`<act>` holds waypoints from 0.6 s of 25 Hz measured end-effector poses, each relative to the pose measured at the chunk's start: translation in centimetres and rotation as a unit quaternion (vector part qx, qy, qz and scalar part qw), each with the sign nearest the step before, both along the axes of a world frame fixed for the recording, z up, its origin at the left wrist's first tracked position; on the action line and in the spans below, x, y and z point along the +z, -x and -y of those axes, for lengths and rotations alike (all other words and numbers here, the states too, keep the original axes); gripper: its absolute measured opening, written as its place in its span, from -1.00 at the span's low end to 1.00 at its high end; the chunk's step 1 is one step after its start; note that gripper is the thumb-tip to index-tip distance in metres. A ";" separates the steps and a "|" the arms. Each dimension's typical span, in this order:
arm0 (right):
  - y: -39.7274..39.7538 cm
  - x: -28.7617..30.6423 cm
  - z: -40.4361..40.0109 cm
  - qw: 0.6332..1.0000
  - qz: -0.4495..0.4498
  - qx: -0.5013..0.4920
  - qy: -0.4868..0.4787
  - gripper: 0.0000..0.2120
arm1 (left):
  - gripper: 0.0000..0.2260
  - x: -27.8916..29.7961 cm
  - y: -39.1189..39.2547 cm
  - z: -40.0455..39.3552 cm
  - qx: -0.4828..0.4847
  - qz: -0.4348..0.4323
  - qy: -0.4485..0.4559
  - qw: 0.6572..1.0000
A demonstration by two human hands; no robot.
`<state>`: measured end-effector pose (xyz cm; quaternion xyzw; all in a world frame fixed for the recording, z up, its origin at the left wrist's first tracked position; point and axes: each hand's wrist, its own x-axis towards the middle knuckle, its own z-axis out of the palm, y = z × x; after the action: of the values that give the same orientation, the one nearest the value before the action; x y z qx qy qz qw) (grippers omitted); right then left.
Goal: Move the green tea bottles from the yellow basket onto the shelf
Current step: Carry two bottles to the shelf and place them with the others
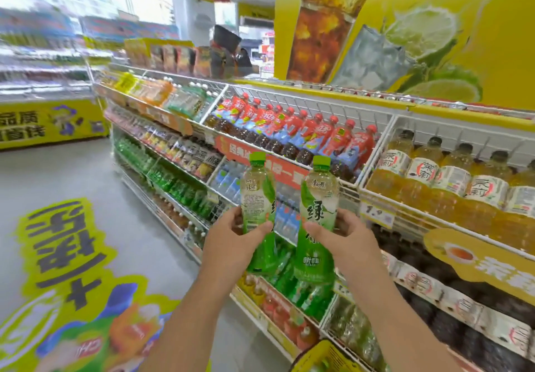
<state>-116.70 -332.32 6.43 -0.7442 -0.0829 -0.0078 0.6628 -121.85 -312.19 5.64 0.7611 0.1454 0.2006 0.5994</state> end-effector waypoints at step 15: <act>-7.2 0.8 -37.0 0.996 -0.019 0.074 -0.048 -0.61 | -0.78 1.2 -4.5 -37.3 0.056 0.010 -0.036 0.998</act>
<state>-109.51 -295.30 7.25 -0.7035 -0.1248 0.0519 0.6977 -117.34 -274.85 6.86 0.7709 0.1746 0.2461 0.5609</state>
